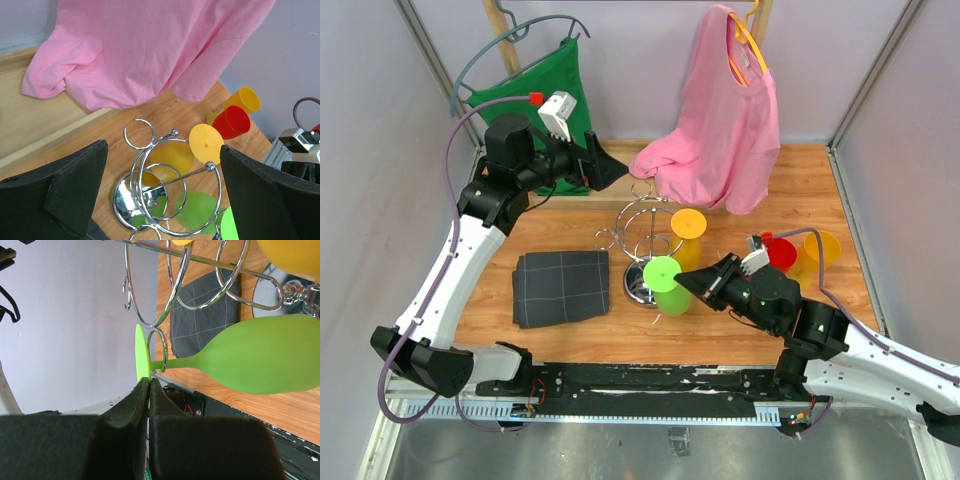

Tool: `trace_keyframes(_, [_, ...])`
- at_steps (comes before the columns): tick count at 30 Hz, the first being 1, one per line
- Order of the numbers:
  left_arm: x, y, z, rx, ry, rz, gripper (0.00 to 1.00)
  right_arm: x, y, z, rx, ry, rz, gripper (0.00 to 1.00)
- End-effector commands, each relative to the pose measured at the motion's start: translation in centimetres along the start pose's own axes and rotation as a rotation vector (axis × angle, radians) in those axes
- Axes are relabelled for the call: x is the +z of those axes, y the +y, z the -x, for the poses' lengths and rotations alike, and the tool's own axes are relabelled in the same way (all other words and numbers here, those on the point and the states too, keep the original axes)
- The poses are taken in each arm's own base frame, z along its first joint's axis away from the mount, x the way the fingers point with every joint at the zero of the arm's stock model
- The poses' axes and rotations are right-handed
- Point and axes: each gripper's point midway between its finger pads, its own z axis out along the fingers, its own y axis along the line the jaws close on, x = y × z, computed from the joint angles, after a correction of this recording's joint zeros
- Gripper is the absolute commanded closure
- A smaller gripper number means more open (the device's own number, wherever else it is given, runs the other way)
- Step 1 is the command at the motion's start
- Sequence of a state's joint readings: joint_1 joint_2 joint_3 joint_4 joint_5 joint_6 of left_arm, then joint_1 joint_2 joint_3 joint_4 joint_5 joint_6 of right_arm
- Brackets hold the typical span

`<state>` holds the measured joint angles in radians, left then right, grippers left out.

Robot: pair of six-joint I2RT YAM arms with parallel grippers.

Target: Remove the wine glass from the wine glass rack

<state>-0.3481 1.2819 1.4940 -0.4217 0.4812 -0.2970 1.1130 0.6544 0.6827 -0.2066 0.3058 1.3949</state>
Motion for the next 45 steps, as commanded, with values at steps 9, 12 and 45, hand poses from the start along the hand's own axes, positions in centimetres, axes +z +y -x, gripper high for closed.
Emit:
trace_keyframes(9, [0.0,-0.4,0.8,0.008,-0.014,-0.021,0.01,-1.1,2.5,1.6,0.049,-0.068,0.073,0.99])
trace_keyframes(12, [0.1,-0.4,0.8,0.004,-0.012,-0.024,0.01,-1.4,2.8,2.1,0.053,-0.084,0.079,0.99])
trace_keyframes(45, [-0.1,-0.4,0.3,-0.001,-0.006,-0.027,0.01,-2.5,1.5,-0.7,0.04,-0.039,0.029,0.99])
